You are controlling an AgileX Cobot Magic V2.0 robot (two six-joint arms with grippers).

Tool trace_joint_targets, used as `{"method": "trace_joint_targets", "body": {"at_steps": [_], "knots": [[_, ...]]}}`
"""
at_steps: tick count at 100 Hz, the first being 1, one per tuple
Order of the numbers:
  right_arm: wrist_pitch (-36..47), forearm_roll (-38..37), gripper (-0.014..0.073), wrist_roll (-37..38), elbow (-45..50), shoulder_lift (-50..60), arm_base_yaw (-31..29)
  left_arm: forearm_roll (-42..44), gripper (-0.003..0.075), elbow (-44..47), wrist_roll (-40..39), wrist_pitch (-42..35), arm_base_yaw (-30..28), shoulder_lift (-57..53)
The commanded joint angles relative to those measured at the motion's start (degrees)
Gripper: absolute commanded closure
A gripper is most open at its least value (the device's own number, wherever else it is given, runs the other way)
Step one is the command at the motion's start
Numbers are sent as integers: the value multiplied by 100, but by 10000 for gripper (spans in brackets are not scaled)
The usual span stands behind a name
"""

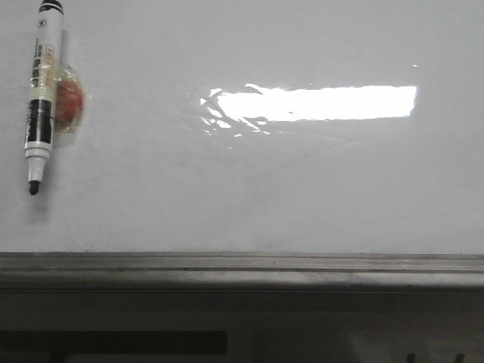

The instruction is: Write number 6 on whiteboard

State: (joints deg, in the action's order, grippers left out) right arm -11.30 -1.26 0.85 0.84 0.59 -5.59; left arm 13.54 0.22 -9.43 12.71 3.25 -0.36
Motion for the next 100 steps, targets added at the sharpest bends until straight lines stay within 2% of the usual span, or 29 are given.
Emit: {"method": "trace_joint_targets", "body": {"at_steps": [1, 10, 19, 30, 44, 56, 74, 89, 95, 100], "knots": [[608, 52, 657, -21, 147, 106, -25, 44, 739, 263, -36, -567, 23, -176], [760, 126, 657, -21, 147, 106, -25, 44, 739, 263, -36, -603, 23, -176], [791, 212, 657, -21, 147, 106, -25, -68, 739, 253, -36, -991, 23, -176], [515, 523, 657, -21, -10, 106, -25, -341, 739, 214, -36, -1074, 23, -166], [324, 473, 657, -21, -260, 63, -25, -735, 740, -168, -46, -644, 23, -153], [233, 1014, 657, -21, -549, -115, -25, -893, 739, -598, -46, -644, 23, 14], [-554, 1014, 657, -21, -1115, -757, -25, -965, 739, -1405, -46, -63, 23, 450], [-881, 1014, 657, -21, -1485, -1323, -25, -880, 739, -1817, 22, 44, 23, 925], [-869, 1014, 657, -21, -1519, -1463, -25, -880, 721, -1867, 22, 44, 23, 1115], [-869, 1014, 657, -21, -1519, -1565, -25, -880, 671, -1867, 22, 3, 23, 1238]]}}
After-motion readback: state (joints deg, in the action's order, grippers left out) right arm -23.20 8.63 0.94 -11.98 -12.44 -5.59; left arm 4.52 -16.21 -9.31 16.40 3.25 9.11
